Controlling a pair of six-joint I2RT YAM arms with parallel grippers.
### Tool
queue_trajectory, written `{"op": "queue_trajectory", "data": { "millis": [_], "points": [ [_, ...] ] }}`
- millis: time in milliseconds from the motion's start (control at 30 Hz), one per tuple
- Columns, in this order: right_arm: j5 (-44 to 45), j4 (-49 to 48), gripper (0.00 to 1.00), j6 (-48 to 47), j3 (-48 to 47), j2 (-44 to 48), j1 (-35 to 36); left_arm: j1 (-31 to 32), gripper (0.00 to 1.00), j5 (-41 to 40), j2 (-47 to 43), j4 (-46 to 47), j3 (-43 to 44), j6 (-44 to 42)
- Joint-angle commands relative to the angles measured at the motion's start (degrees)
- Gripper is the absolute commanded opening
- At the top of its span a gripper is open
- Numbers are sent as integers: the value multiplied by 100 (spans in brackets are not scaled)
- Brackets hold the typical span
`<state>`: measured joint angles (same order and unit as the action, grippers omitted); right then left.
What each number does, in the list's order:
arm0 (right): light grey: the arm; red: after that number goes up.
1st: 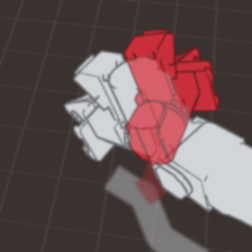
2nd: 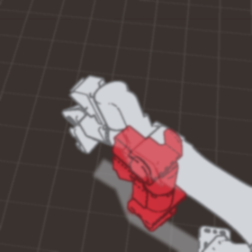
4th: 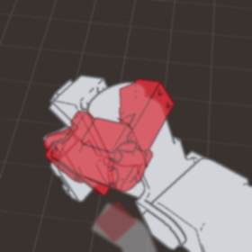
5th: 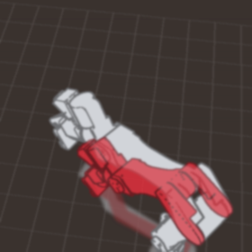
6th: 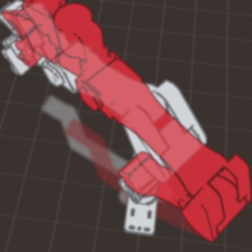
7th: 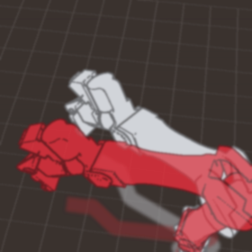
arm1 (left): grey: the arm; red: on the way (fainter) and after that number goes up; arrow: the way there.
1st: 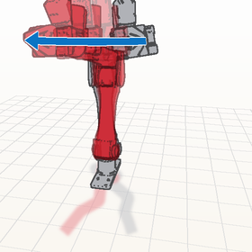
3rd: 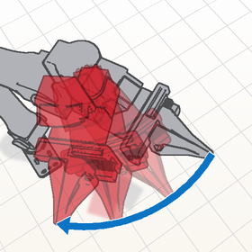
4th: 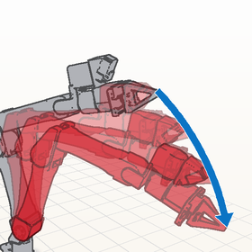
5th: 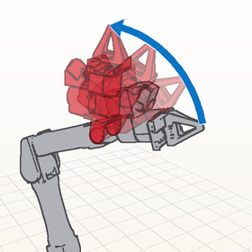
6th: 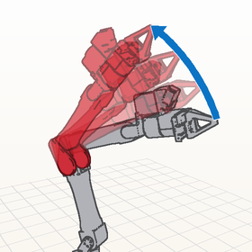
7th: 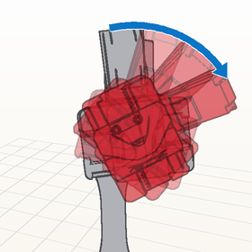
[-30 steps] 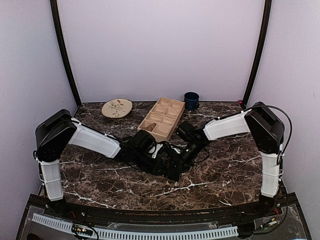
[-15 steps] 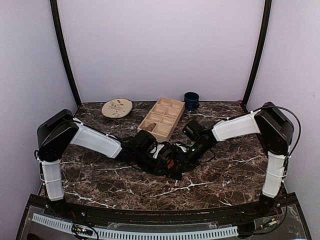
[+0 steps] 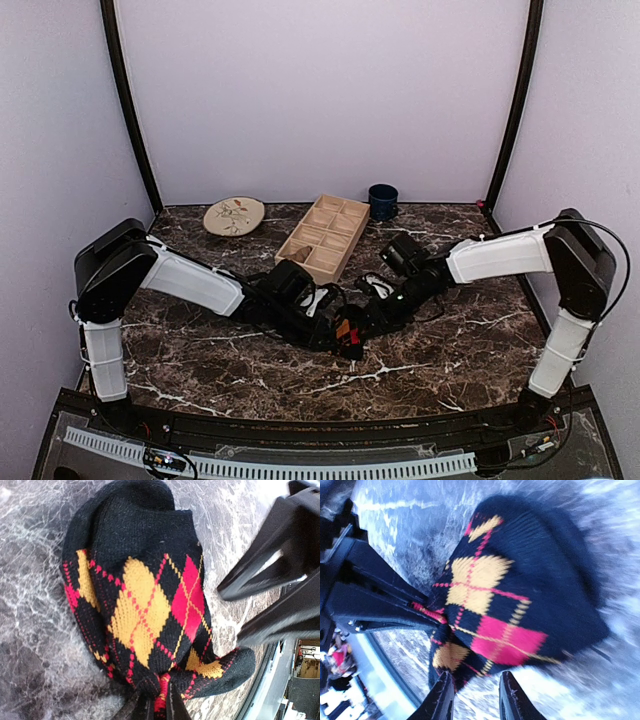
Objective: Roll the socks
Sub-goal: Roll the sock at the center of the board.
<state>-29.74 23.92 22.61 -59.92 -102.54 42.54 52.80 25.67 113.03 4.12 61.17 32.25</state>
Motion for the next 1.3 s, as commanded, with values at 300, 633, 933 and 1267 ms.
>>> {"op": "queue_trajectory", "data": {
  "millis": [300, 633, 933, 1267],
  "points": [
    [2419, -651, 33, -804, 885, 1775, 534, 82, 0, -86, 466, -1971, 253, -152],
    [3875, -936, 37, -1716, 982, 2016, 1961, -50, 0, 225, 618, -2694, 690, -473],
    [4549, -1075, 38, -1975, 1012, 1692, 2853, -164, 0, 412, 716, -3076, 987, -700],
    [4876, -1161, 39, -2052, 605, 792, 3293, -173, 0, 454, 790, -3223, 1073, -896]
  ]
}}
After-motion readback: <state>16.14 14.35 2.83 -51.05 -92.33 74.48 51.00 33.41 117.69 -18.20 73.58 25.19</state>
